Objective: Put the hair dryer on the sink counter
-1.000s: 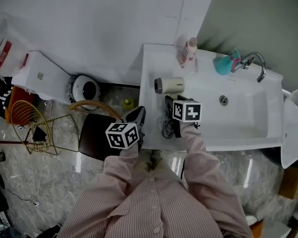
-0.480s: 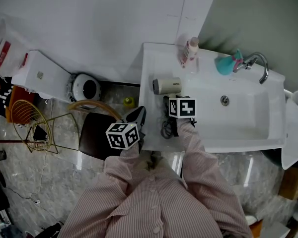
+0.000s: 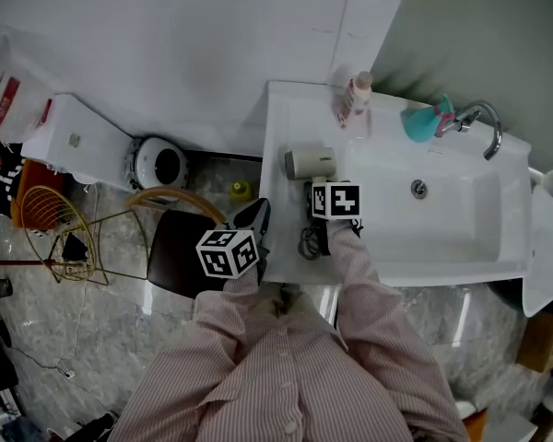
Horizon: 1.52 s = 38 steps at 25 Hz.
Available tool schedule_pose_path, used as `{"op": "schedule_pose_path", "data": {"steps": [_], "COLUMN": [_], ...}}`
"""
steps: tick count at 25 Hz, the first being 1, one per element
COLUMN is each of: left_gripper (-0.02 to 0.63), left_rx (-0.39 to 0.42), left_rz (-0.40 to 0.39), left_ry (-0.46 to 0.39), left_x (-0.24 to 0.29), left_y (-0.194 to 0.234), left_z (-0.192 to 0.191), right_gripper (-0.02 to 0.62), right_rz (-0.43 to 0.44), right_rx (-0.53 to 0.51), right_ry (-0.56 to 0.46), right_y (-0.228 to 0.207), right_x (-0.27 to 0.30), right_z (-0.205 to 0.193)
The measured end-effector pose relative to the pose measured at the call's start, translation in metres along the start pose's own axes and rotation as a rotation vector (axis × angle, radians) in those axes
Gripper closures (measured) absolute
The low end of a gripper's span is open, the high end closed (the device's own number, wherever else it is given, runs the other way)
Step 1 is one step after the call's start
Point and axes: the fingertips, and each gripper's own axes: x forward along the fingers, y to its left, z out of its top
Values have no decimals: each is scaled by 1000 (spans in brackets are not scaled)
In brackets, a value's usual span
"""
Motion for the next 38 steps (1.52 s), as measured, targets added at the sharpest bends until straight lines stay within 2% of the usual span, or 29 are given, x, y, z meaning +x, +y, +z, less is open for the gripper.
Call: {"op": "schedule_pose_path", "data": {"steps": [11, 23, 31, 35, 38], "left_gripper": [607, 608, 609, 609, 607], "left_rx": [4, 17, 52, 75, 94], "left_rz": [-23, -42, -67, -85, -102], "left_ry": [6, 7, -6, -11, -20], "left_x": [4, -1, -7, -14, -22], "left_y": [-2, -8, -16, -23, -29], "left_z": [0, -1, 4, 6, 8], "right_gripper": [430, 368, 368, 374, 395], "right_rz": [-21, -113, -48, -69, -44], "right_rx": [-28, -101, -116, -154, -166], "right_ry": [5, 0, -117, -186, -240], "right_y": [2, 3, 11, 12, 18], "right_x": [2, 0, -19, -38, -55], "right_z": [-2, -4, 3, 9, 12]}}
